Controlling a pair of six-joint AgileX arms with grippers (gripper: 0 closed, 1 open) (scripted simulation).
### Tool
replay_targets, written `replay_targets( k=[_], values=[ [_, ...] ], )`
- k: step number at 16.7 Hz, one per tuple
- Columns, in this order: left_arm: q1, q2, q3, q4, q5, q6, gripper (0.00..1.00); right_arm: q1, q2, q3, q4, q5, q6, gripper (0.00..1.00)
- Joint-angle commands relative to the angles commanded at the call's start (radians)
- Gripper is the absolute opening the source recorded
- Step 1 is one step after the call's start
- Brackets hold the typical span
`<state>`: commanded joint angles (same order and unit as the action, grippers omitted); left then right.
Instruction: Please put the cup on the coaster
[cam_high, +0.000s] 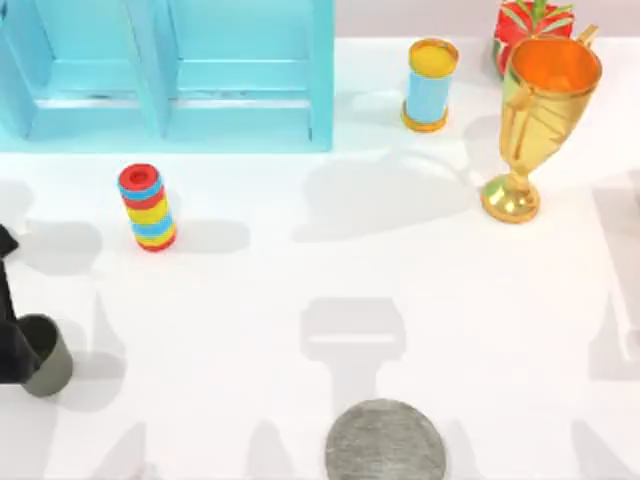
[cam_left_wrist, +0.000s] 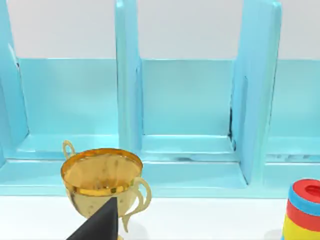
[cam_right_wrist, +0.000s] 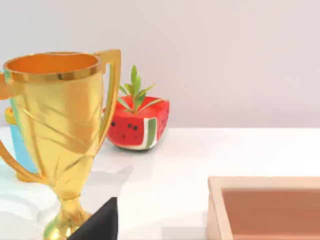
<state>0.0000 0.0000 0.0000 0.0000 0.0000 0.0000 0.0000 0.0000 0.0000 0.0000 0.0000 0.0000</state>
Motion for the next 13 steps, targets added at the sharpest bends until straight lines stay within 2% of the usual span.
replay_targets(
  k=[3,6,9,13],
  values=[
    [0.0,0.012,0.012,-0.012,-0.001,0.012,1.0,0.0,0.0,0.0,0.0,0.0,0.0,1.0],
    [-0.005,0.109,0.1,-0.106,-0.002,0.109,1.0,0.0,0.0,0.0,0.0,0.0,0.0,1.0],
    [-0.016,0.296,0.251,-0.274,-0.002,0.299,1.0,0.0,0.0,0.0,0.0,0.0,0.0,1.0],
    [-0.035,0.637,0.503,-0.555,0.0,0.657,1.0,0.0,0.0,0.0,0.0,0.0,0.0,1.0]
  ],
)
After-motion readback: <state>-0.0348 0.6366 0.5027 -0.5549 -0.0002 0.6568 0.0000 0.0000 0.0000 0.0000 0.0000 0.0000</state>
